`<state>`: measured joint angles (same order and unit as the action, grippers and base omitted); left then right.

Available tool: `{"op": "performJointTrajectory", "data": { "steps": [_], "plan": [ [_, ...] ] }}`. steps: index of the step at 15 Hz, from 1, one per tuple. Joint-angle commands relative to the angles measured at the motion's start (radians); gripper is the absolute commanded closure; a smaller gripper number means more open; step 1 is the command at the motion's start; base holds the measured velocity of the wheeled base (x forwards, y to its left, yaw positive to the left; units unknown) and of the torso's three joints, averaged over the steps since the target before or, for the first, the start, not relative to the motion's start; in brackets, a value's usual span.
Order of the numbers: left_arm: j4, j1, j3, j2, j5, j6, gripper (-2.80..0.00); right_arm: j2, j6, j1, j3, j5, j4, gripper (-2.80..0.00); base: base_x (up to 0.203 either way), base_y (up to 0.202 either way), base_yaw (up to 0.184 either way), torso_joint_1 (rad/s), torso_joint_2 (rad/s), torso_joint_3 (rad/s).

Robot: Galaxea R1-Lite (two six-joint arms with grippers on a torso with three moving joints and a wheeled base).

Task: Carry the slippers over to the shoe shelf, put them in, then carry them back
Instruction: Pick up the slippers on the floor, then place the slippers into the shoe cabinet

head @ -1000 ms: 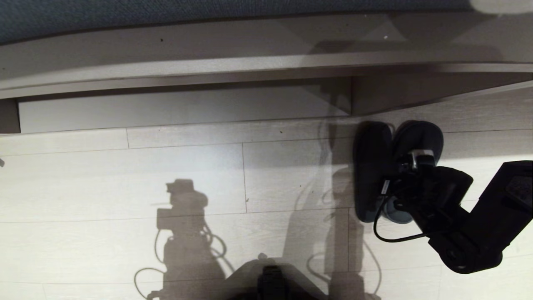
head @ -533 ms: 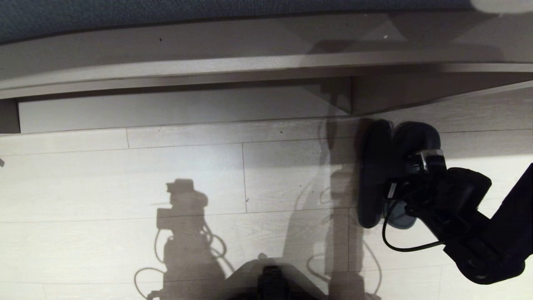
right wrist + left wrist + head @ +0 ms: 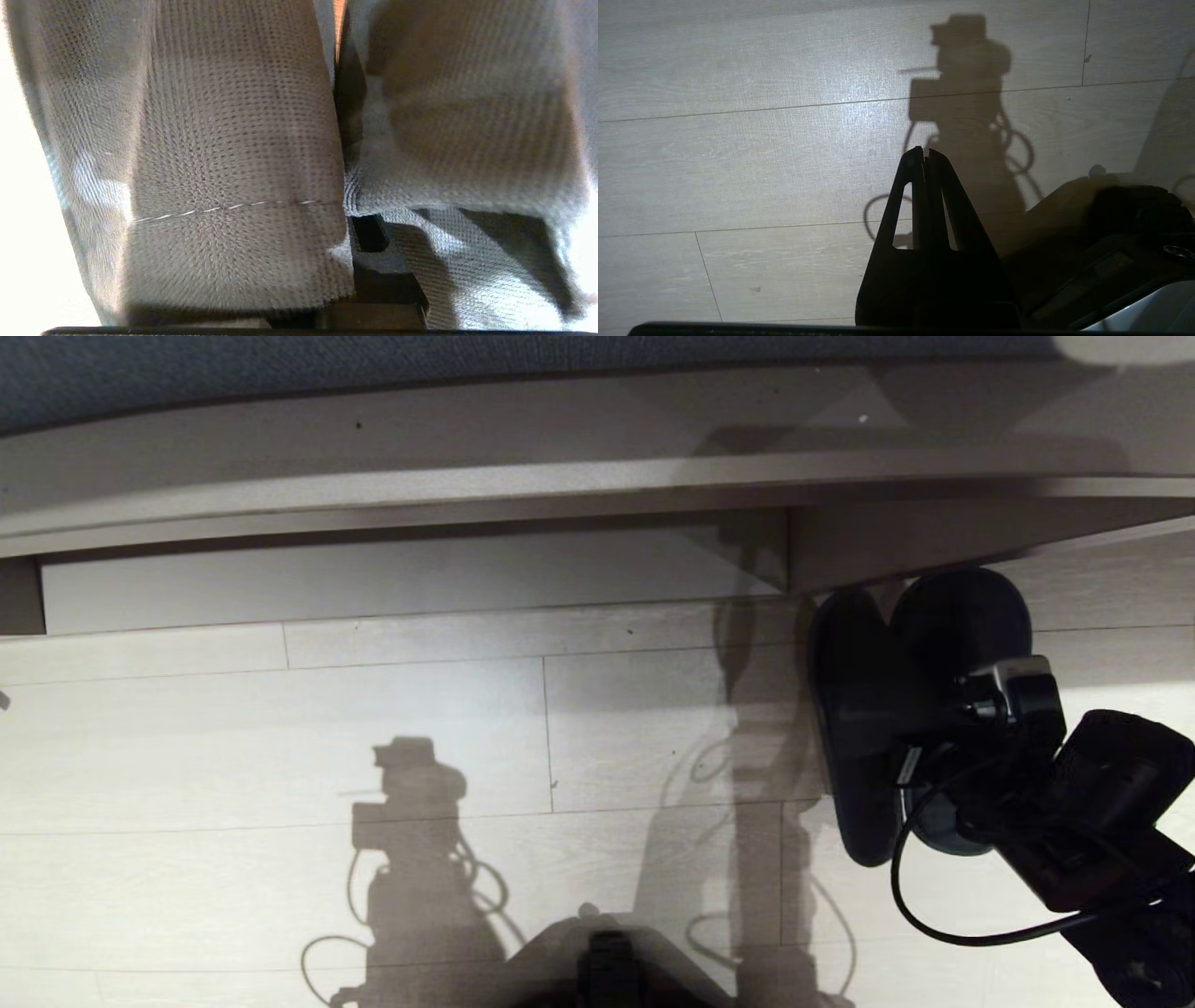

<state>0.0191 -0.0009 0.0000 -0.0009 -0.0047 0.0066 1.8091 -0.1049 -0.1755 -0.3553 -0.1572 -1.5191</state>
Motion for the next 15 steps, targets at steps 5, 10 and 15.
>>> {"op": "performJointTrajectory", "data": {
  "steps": [5,10,15],
  "plan": [
    [0.001,0.0,0.008,-0.001,0.002,-0.012,0.0,-0.233,-0.007,-0.004,0.045,0.001,0.116,0.0,0.0,0.0,0.0,0.0,0.0,0.0],
    [0.001,-0.001,0.008,-0.001,0.002,-0.013,0.0,-0.389,0.006,-0.003,0.091,-0.001,0.272,0.0,0.0,0.0,0.0,0.0,0.0,0.0],
    [0.001,0.0,0.008,-0.001,0.002,-0.013,0.0,-0.453,0.008,-0.002,0.147,-0.016,0.277,0.0,0.0,0.0,0.0,0.0,0.0,0.0]
  ]
}}
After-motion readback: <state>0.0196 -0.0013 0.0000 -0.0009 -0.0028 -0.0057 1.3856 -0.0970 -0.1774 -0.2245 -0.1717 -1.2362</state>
